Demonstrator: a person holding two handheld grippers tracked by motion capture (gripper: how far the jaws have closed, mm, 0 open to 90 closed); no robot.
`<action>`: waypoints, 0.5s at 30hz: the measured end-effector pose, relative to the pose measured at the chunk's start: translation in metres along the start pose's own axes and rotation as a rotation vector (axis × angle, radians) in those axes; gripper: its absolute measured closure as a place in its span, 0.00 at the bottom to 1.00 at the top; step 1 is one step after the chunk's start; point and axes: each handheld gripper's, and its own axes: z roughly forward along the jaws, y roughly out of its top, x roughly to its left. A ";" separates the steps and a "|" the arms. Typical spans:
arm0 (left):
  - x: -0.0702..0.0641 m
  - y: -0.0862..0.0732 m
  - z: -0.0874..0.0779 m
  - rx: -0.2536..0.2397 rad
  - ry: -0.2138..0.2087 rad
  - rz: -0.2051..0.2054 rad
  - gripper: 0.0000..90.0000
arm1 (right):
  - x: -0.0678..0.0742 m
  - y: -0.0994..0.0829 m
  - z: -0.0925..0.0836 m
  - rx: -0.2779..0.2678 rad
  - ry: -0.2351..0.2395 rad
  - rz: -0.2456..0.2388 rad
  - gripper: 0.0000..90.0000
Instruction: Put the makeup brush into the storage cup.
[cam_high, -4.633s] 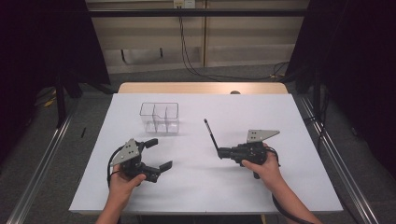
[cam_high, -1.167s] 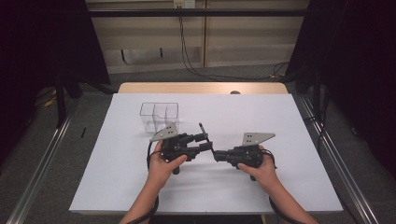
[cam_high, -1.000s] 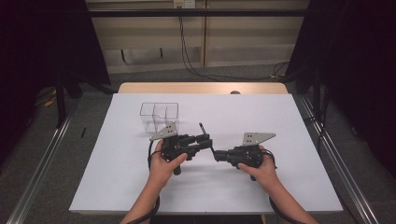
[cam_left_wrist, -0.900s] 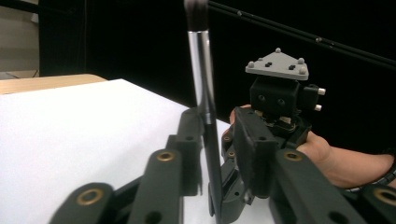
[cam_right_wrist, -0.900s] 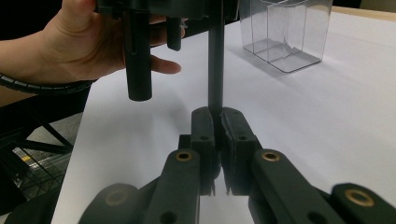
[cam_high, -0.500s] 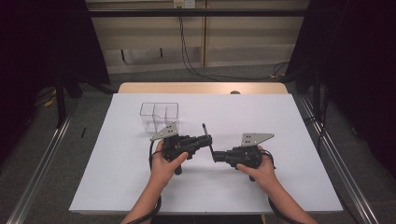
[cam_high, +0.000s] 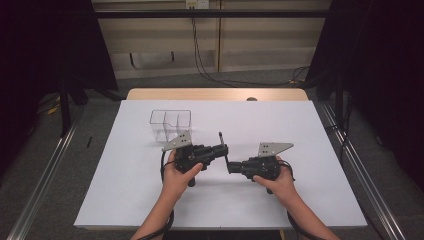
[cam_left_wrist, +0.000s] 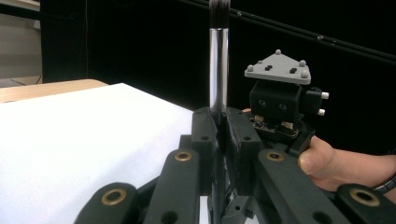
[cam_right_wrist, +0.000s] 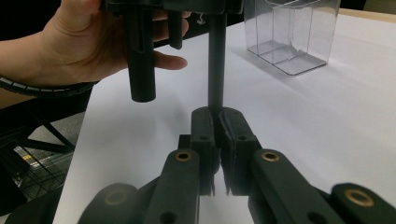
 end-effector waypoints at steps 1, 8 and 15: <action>0.000 0.000 0.000 0.000 0.001 0.002 0.92 | 0.000 0.000 0.000 0.002 -0.003 -0.003 0.94; -0.002 0.000 0.000 0.000 0.011 0.018 0.92 | 0.000 0.001 -0.003 -0.001 -0.016 -0.011 0.93; 0.000 -0.001 -0.001 -0.002 0.019 0.014 0.93 | 0.000 0.001 -0.005 -0.005 -0.015 -0.013 0.86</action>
